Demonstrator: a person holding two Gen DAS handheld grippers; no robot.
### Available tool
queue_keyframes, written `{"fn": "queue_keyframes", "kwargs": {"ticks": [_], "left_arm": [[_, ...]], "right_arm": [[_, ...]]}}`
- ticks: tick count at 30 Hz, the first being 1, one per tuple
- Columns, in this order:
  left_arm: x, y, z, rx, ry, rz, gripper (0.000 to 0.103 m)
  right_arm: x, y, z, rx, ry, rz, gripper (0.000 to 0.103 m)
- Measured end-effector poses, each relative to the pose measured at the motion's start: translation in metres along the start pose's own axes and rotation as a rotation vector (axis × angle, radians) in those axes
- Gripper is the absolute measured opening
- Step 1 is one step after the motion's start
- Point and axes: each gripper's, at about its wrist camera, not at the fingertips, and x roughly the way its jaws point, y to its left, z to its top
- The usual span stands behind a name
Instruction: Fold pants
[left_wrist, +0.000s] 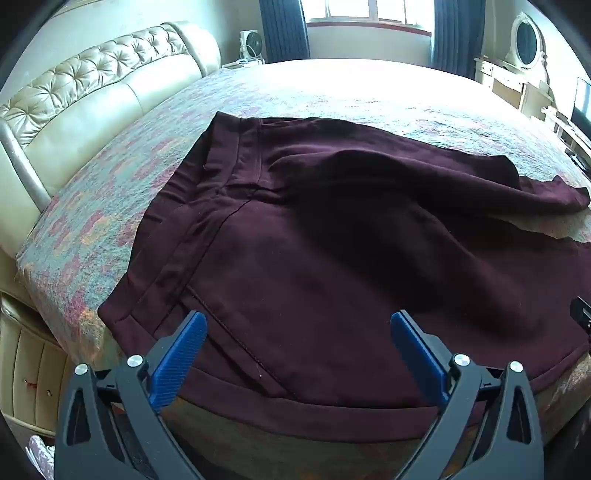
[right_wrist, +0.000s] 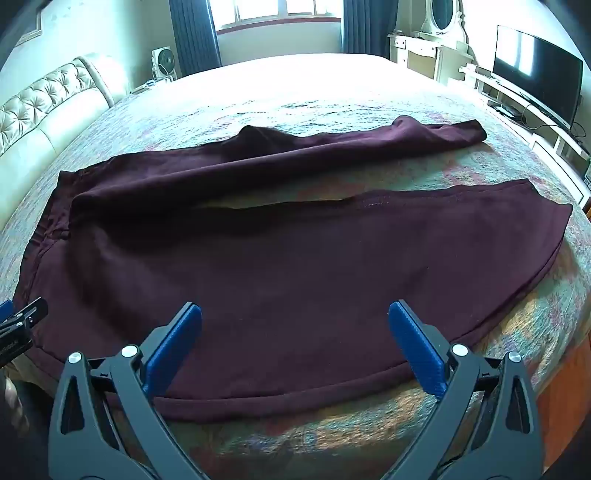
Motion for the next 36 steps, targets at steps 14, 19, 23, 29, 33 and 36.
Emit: {"fn": "queue_keyframes", "kwargs": {"ticks": [14,19,23,29,33,36], "left_arm": [[0.003,-0.008,-0.003,-0.004,0.028,-0.074,0.099],[0.001,-0.011,-0.004,0.002,0.029,-0.097,0.099],[0.003,-0.012,-0.005,0.001,0.038,-0.111,0.099],[0.004,-0.014,-0.006,0.012,0.039,-0.117,0.099],[0.004,-0.015,-0.007,0.015,0.038,-0.118,0.099],[0.003,-0.014,-0.007,0.015,0.038,-0.119,0.099]], "right_arm": [[-0.001,0.000,-0.005,0.016,0.018,0.007,0.101],[0.000,0.000,-0.006,0.013,0.022,0.008,0.101],[0.001,0.001,-0.007,0.018,0.026,0.008,0.101],[0.003,0.000,-0.008,0.026,0.033,0.011,0.101],[0.003,-0.001,-0.009,0.031,0.034,0.013,0.101],[0.003,-0.002,-0.009,0.033,0.035,0.013,0.101]]}}
